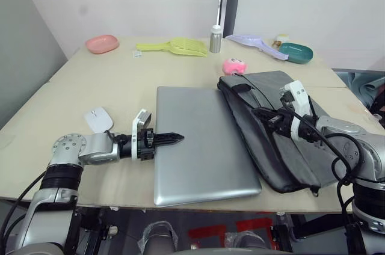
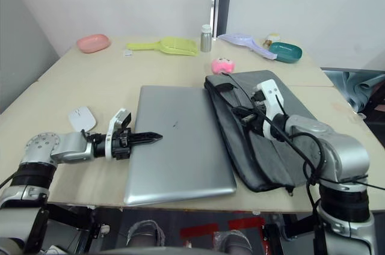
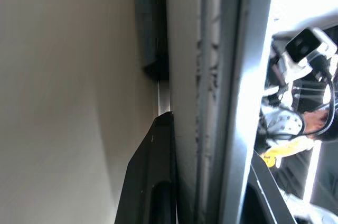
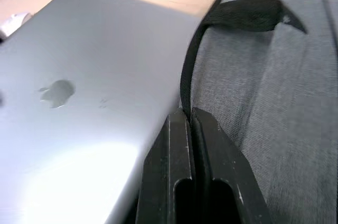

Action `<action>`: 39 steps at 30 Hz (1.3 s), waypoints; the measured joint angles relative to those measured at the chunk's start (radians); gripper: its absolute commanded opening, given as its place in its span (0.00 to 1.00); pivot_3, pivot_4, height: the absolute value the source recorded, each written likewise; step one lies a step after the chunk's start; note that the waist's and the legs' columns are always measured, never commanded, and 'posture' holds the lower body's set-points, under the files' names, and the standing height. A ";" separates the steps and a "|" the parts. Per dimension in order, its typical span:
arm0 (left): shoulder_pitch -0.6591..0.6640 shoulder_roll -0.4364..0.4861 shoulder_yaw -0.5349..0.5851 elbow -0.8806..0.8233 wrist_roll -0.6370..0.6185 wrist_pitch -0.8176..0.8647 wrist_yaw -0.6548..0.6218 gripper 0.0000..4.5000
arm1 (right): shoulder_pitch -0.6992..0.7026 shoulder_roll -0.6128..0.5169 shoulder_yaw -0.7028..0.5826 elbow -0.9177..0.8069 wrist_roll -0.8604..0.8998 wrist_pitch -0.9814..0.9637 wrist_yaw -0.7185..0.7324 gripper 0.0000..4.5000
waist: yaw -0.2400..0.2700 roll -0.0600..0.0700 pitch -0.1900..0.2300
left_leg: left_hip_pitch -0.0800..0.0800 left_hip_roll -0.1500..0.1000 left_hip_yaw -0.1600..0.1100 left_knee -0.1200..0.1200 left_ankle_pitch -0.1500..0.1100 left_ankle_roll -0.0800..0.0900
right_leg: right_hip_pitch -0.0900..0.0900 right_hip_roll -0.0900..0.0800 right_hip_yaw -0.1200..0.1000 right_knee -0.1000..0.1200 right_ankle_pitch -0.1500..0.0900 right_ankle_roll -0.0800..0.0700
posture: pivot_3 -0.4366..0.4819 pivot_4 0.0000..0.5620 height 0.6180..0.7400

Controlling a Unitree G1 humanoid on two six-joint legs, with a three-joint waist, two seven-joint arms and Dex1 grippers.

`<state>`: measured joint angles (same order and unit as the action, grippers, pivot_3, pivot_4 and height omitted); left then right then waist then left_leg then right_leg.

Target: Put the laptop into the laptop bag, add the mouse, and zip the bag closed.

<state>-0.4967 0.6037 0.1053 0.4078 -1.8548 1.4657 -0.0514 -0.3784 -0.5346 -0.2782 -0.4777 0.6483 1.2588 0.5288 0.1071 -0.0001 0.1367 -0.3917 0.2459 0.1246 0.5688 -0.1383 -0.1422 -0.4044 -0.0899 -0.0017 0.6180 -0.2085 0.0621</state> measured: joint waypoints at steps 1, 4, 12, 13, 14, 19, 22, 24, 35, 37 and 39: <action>0.000 -0.002 -0.002 0.000 -0.014 -0.009 0.009 0.09 | 0.000 0.000 0.000 -0.001 0.005 0.003 -0.003 0.01 | 0.000 0.000 0.000 | 0.000 0.000 0.000 0.000 0.000 0.000 | 0.000 0.000 0.000 0.000 0.001 0.001 | 0.48 0.27 1.00; -0.006 -0.002 -0.012 0.001 -0.033 -0.025 0.019 0.09 | 0.004 -0.001 0.000 -0.001 0.017 0.003 -0.019 0.01 | -0.002 0.000 0.000 | 0.000 0.000 0.000 0.000 0.000 0.000 | 0.000 0.000 0.000 0.000 0.003 0.005 | 0.48 0.27 1.00; -0.023 -0.017 -0.014 0.029 -0.009 -0.040 0.016 0.09 | 0.012 0.014 -0.009 -0.004 0.049 0.009 -0.065 0.01 | 0.001 0.000 0.000 | 0.000 0.000 0.000 0.003 0.000 0.000 | 0.000 0.000 0.001 0.001 0.003 0.006 | 0.48 0.27 1.00; -0.038 -0.041 -0.018 0.029 0.029 -0.045 0.010 0.09 | 0.006 0.029 -0.011 -0.004 0.061 0.014 -0.076 0.01 | 0.004 0.000 0.000 | -0.001 0.000 0.000 0.004 0.000 0.000 | 0.000 0.000 0.000 0.001 0.003 0.006 | 0.48 0.27 1.00; -0.051 -0.060 -0.022 0.029 0.064 -0.050 0.003 0.09 | -0.003 0.041 -0.010 -0.005 0.069 0.016 -0.083 0.01 | 0.004 0.000 0.000 | -0.002 0.000 -0.001 0.006 0.000 0.000 | 0.000 -0.001 0.000 0.002 0.003 0.006 | 0.48 0.27 1.00; -0.143 -0.179 -0.041 0.052 0.254 -0.094 -0.065 0.09 | -0.026 0.075 0.010 -0.006 0.085 0.019 -0.120 0.01 | 0.003 0.000 0.000 | -0.006 0.000 -0.003 0.011 0.001 0.001 | 0.000 -0.001 0.000 0.002 0.004 0.006 | 0.48 0.27 1.00; -0.200 -0.263 -0.044 0.071 0.355 -0.126 -0.096 0.09 | -0.037 0.090 0.025 -0.006 0.092 0.018 -0.139 0.01 | 0.002 0.000 0.000 | -0.006 -0.001 -0.003 0.011 0.001 0.001 | 0.000 -0.001 0.000 0.003 0.004 0.006 | 0.48 0.27 1.00; -0.232 -0.328 -0.044 0.085 0.417 -0.149 -0.105 0.09 | -0.046 0.111 0.036 -0.005 0.092 0.018 -0.155 0.01 | 0.002 0.000 0.000 | -0.007 -0.001 -0.003 0.011 0.001 0.001 | 0.000 -0.001 0.000 0.003 0.004 0.006 | 0.48 0.27 1.00; -0.260 -0.547 0.035 0.160 0.604 -0.247 -0.113 0.09 | -0.081 0.224 0.000 -0.005 0.154 0.065 -0.274 0.01 | 0.000 0.001 0.001 | -0.008 -0.001 -0.003 0.011 0.001 0.002 | -0.001 -0.002 0.000 0.002 0.007 0.011 | 0.48 0.27 1.00; -0.260 -0.584 0.056 0.171 0.622 -0.268 -0.107 0.09 | -0.101 0.264 -0.019 -0.005 0.171 0.082 -0.313 0.01 | 0.001 0.001 0.001 | -0.008 -0.001 -0.003 0.011 0.001 0.002 | -0.001 -0.002 0.000 0.002 0.007 0.010 | 0.48 0.27 1.00; -0.260 -0.634 0.077 0.180 0.650 -0.294 -0.100 0.09 | -0.110 0.316 -0.026 -0.005 0.176 0.099 -0.359 0.01 | 0.003 0.001 0.001 | -0.008 -0.002 -0.003 0.011 0.001 0.003 | -0.001 -0.002 0.000 0.002 0.006 0.010 | 0.48 0.27 1.00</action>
<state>-0.7570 -0.0307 0.1827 0.5878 -1.2046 1.1720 -0.1513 -0.4884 -0.2190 -0.3043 -0.4824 0.8246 1.3580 0.1697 0.1101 0.0012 0.1374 -0.3996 0.2443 0.1212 0.5798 -0.1371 -0.1395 -0.4052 -0.0923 -0.0020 0.6200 -0.2023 0.0719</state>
